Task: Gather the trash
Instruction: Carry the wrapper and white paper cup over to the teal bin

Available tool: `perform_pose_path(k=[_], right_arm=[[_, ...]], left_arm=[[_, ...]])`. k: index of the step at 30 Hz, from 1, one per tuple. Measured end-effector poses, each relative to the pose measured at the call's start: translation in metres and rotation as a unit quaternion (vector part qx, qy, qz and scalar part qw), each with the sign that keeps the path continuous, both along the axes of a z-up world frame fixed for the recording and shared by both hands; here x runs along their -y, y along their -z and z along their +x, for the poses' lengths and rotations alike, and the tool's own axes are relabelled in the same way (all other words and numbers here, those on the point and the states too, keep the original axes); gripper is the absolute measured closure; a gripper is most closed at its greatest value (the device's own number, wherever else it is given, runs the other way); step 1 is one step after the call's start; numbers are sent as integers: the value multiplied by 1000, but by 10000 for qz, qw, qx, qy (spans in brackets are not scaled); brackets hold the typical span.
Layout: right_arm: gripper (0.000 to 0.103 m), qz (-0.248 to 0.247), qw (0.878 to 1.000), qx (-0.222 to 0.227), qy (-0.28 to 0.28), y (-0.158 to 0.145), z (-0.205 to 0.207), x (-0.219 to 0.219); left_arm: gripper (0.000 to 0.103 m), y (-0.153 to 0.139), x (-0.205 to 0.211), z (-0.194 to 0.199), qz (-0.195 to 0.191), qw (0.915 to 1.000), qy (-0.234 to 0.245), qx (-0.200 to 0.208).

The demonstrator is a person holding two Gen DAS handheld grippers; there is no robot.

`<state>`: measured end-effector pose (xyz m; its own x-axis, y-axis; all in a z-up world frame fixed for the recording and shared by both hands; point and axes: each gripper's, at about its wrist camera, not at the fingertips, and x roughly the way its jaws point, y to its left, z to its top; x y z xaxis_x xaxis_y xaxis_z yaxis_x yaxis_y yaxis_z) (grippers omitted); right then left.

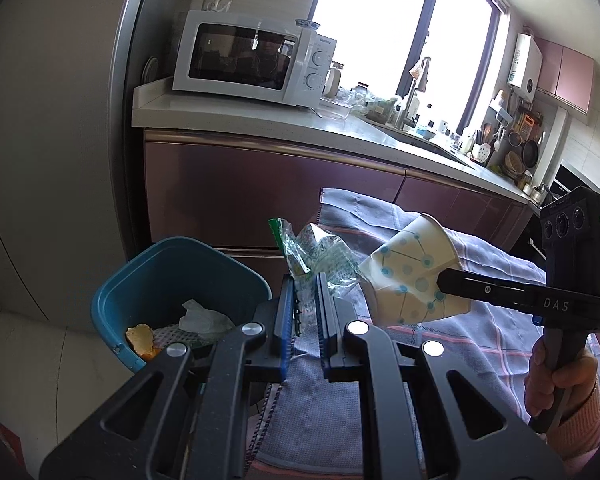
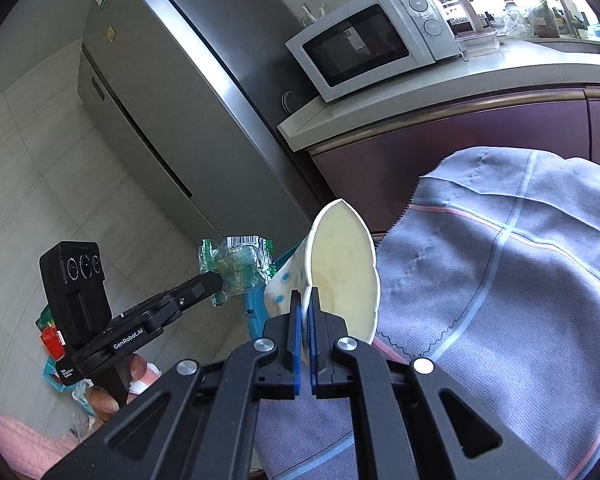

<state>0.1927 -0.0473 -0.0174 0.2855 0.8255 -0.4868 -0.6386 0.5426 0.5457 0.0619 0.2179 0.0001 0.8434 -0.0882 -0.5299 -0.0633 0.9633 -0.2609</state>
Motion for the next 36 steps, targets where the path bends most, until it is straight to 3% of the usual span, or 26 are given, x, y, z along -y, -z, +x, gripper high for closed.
perform_pose_path(k=[36], right_arm=[[101,-517,9971,-171,-536,15,29,-99]], left_arm=[[92,36,-71,16,-76,9954,-841,-460]])
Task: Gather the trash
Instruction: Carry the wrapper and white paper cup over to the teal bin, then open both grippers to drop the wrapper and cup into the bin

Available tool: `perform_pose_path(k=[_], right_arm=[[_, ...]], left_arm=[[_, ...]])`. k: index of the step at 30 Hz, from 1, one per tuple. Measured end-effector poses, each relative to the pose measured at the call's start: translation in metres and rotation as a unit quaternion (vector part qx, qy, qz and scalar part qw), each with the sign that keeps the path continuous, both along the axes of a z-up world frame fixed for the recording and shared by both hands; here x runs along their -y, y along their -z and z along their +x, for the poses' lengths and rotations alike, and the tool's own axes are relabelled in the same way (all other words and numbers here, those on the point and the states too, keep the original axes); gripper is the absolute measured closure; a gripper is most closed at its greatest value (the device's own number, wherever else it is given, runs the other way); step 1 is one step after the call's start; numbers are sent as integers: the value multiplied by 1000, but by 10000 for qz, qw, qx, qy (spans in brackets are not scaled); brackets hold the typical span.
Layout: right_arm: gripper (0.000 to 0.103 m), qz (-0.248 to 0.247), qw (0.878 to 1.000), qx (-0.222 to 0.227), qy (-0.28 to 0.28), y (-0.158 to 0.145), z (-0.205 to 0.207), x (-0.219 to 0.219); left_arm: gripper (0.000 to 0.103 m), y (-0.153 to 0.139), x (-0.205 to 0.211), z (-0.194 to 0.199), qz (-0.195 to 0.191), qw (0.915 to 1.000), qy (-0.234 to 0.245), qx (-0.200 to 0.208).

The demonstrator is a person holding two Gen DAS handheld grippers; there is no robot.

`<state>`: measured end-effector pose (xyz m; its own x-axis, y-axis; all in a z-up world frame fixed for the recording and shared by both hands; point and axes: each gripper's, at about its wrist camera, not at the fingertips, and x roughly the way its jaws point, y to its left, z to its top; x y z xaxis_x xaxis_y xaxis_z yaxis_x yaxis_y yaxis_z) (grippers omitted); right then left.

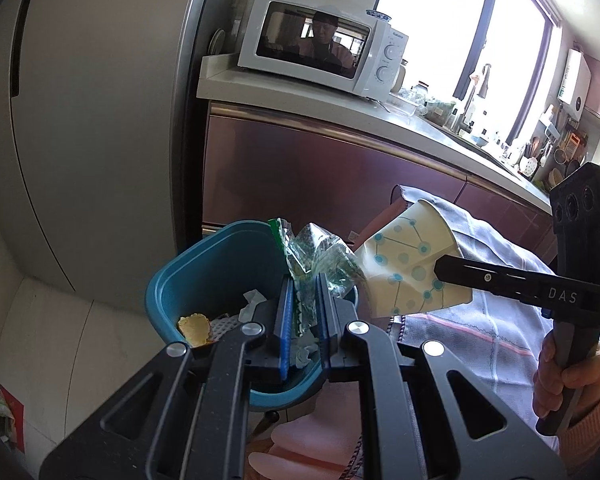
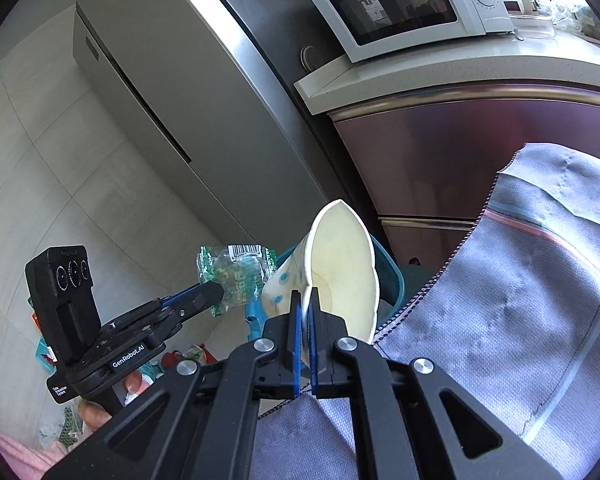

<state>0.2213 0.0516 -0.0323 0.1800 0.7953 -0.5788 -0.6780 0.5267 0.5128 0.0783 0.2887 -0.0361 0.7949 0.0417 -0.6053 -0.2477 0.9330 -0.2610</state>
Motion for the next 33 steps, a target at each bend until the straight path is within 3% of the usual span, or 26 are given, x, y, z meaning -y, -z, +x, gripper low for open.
perform_pose_path(k=[33], right_arm=[[101,-880,9960,-105,-144,39,19,-66]], left_arm=[[90,58,-29,31,-184,9972,-356,-624]])
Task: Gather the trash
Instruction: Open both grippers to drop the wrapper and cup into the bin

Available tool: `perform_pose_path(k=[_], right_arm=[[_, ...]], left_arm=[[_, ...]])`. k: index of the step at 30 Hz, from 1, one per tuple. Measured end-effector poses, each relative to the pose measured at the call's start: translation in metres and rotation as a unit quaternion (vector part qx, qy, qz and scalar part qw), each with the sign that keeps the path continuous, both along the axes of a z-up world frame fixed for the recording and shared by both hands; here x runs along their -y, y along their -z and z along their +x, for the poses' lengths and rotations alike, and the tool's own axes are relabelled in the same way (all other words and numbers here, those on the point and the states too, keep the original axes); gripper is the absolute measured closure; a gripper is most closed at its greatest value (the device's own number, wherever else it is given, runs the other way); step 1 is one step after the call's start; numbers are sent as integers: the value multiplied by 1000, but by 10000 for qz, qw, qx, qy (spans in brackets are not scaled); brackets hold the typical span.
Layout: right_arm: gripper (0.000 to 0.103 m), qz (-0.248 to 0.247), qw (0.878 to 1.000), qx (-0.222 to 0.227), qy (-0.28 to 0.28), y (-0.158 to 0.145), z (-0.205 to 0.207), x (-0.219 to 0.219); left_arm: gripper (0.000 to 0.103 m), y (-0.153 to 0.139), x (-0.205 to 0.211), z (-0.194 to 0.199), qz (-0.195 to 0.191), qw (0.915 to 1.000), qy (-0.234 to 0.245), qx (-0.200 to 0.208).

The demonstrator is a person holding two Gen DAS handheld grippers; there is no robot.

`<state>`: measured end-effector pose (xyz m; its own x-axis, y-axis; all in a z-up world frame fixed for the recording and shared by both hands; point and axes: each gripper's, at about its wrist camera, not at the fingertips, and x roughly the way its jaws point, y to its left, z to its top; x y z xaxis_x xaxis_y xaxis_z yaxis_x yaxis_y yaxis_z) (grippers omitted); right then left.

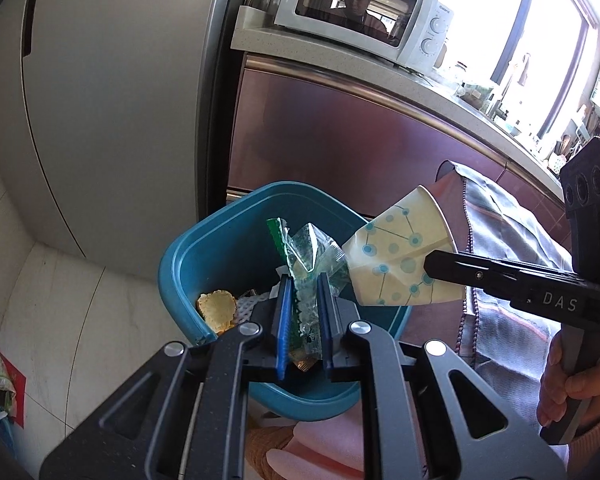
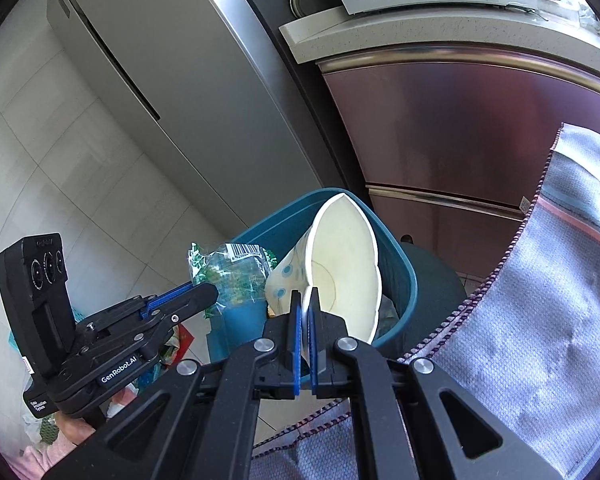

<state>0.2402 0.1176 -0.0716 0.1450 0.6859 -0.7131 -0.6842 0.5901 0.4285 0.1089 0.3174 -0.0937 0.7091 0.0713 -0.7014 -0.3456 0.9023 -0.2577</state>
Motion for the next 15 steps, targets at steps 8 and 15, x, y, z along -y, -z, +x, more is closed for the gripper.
perform_pose_path(k=[8,15], right_arm=[[98,-228,9997,35,-80,7,0,-16],[93,-324,9994,-49,-81,13,2,-22]], left_arm=[[88,15,-1,10,-68,9999,6,-159],[82,24,2,19,-91,9996,58,-270]])
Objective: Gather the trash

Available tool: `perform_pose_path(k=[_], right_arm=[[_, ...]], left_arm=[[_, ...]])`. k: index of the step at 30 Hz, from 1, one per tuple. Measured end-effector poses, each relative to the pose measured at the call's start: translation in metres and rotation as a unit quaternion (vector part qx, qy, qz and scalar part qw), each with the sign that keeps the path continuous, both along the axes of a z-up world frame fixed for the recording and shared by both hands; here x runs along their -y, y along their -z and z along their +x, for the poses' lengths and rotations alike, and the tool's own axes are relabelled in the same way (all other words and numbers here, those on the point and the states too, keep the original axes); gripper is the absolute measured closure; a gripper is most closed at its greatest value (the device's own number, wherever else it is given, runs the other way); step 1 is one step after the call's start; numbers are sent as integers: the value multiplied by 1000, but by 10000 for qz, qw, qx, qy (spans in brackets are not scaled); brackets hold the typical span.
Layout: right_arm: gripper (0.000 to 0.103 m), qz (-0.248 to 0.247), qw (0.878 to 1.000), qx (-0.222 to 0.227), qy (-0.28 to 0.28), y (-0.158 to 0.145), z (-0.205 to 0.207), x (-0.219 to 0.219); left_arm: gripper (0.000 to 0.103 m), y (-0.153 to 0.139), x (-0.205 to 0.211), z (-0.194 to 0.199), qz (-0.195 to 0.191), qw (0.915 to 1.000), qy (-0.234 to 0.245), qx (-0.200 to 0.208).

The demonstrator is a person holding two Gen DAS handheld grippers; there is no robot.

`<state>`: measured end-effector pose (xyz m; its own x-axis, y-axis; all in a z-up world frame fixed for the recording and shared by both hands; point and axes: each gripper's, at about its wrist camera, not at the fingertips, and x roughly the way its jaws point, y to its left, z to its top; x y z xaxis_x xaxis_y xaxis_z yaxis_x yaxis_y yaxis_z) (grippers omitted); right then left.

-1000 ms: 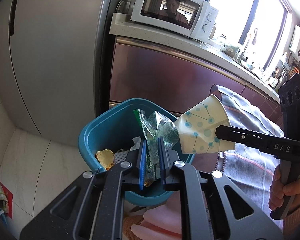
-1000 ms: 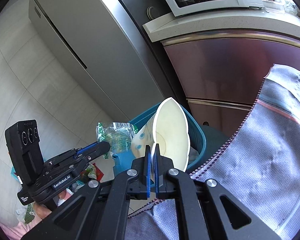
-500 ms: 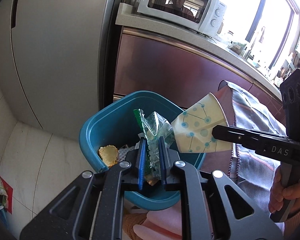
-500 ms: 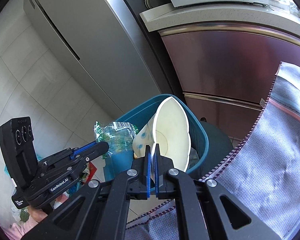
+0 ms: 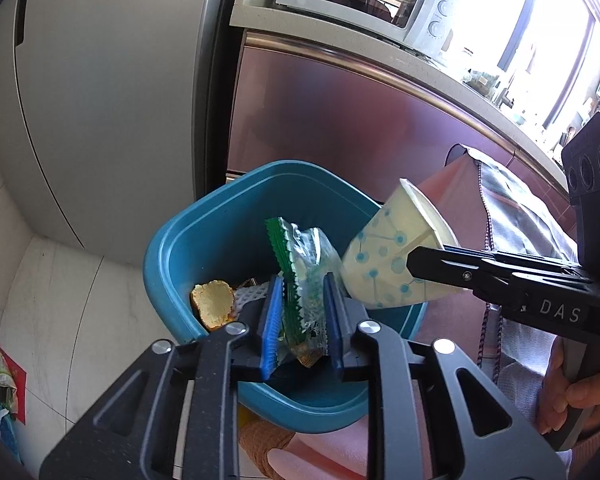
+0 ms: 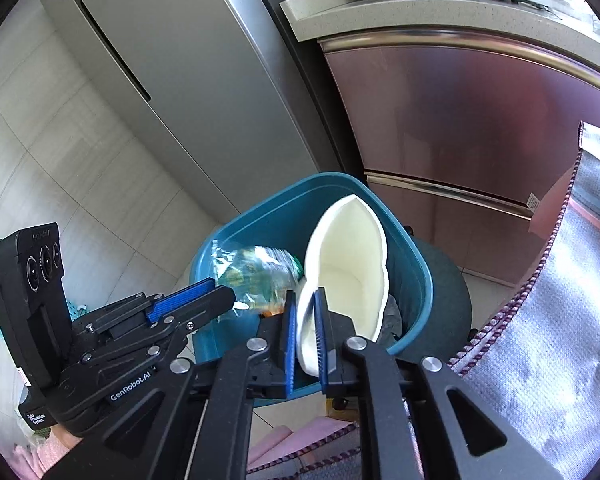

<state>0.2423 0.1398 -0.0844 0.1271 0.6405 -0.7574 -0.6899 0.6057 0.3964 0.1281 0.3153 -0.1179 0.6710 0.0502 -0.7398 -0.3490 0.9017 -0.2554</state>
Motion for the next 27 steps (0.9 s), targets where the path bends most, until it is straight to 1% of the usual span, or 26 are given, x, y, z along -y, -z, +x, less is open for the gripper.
perform_pose_path(k=[5,6,8,9,10,11,12,14,15,17,18,19,20,22,23,24,25,26,27], right_arm=[[92,33,10000,-4,40,0,1,3],[92,42,10000,-2,57,0,0,4],[92,71,9999,11,91,-1,-1,7],[92,81,9999,53,101,-2,-3,10],[91,88,9998,107,111,-4,-5,12],[87,120,9997,156,121,-6,-8,16],[85,157,9996,202,130,-8,-11,20],[79,230,9991,331,165,-15,-18,30],[76,276,9987,393,187,-19,-22,36],[62,381,9974,545,293,-26,-30,51],[60,425,9966,619,342,-31,-34,59],[57,475,9958,682,384,-34,-38,66],[51,520,9946,773,465,-39,-43,75],[42,566,9918,973,605,-47,-53,93],[40,603,9900,1080,677,-51,-59,102],[37,625,9880,1182,770,-54,-65,111],[30,625,9860,1286,862,-58,-71,119],[26,623,9831,1428,958,-61,-78,128],[25,628,9800,1569,1046,-64,-85,137]], left_arm=[[82,3,3,3,-22,10000,26,-15],[81,3,3,2,-28,10000,27,-8],[73,2,5,0,4,10000,23,41],[71,0,5,-3,35,10000,24,68],[67,-2,7,-4,74,9999,24,104],[62,-5,8,-6,103,9998,29,139],[59,-8,10,-8,148,9997,30,192],[46,-15,13,-14,226,9993,42,301],[43,-19,15,-17,256,9989,55,376],[29,-28,20,-24,335,9980,81,528],[27,-33,22,-28,385,9973,100,621],[20,-38,26,-33,438,9964,119,721],[15,-43,29,-37,481,9953,136,825],[11,-53,38,-47,584,9926,200,1041],[6,-57,44,-51,648,9911,235,1135],[6,-62,50,-56,716,9892,261,1253],[6,-66,56,-61,755,9874,302,1356],[6,-69,62,-65,767,9859,364,1443],[6,-73,69,-68,779,9844,422,1522]])
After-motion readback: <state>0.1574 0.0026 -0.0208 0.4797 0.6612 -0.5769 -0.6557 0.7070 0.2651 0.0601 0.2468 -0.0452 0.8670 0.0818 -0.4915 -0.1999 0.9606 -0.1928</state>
